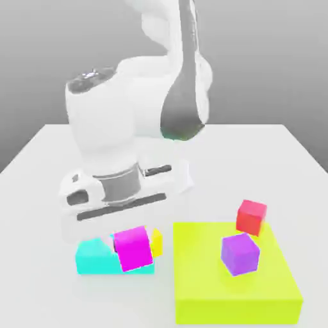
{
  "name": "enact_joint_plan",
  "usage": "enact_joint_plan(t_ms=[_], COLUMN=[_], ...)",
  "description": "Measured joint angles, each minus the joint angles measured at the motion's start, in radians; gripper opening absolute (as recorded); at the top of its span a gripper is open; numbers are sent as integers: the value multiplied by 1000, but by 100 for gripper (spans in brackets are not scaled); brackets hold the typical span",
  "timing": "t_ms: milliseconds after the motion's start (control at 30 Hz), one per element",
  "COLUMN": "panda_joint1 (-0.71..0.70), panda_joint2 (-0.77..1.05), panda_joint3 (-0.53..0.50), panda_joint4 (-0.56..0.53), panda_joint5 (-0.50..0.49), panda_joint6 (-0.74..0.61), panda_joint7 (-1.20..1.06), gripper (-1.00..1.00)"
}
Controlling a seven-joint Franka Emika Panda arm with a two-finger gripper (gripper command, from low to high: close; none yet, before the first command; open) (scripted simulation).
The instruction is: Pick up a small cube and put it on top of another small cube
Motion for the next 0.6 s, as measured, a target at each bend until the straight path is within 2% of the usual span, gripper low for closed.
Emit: enact_joint_plan(t_ms=[300, 467, 500, 600], panda_joint1=[188, 190, 188, 188], panda_joint2=[-317, -202, -170, -170], panda_joint3=[318, 373, 377, 377], panda_joint4=[-189, -240, -248, -248], panda_joint5=[-85, -102, -106, -106], panda_joint6=[-105, 63, 103, 103], panda_joint7=[325, 366, 370, 370], gripper=[-100, -100, 100, 100])
